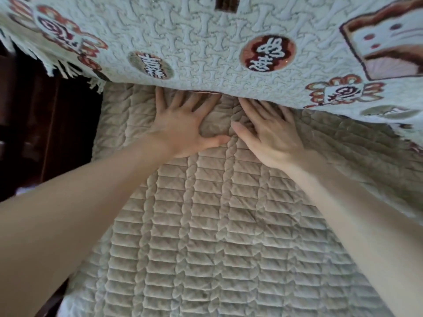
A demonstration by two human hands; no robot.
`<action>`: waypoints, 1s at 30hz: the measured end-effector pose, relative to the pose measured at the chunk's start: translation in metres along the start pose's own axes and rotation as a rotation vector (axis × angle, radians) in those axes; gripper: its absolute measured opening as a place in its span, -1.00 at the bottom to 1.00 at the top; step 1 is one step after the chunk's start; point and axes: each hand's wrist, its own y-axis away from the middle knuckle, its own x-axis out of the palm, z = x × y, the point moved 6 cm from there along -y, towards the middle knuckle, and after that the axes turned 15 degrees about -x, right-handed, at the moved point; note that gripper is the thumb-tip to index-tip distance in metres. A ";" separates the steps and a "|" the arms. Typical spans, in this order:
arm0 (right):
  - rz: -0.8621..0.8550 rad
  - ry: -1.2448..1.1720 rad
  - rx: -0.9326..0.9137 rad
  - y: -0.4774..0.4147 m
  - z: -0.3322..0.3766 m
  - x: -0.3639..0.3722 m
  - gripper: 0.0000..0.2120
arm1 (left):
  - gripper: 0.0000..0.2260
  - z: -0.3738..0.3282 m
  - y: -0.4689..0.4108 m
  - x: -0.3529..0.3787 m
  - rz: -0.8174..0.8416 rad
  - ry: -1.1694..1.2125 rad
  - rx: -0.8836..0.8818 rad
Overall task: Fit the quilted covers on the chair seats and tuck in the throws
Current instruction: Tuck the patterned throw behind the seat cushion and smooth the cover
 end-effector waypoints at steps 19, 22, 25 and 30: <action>-0.130 -0.107 0.104 0.078 -0.077 -0.004 -0.23 | -0.12 -0.096 0.024 -0.003 -0.160 0.018 -0.025; -0.188 -0.046 0.065 0.115 -0.082 -0.006 -0.29 | -0.13 -0.112 0.037 -0.002 -0.237 0.034 0.100; -0.084 -0.073 0.115 0.134 -0.111 -0.001 -0.24 | -0.04 -0.140 0.025 -0.002 -0.082 0.028 0.036; -0.048 -0.098 0.096 0.122 -0.120 0.005 -0.18 | 0.04 -0.145 0.012 -0.002 -0.037 0.006 -0.076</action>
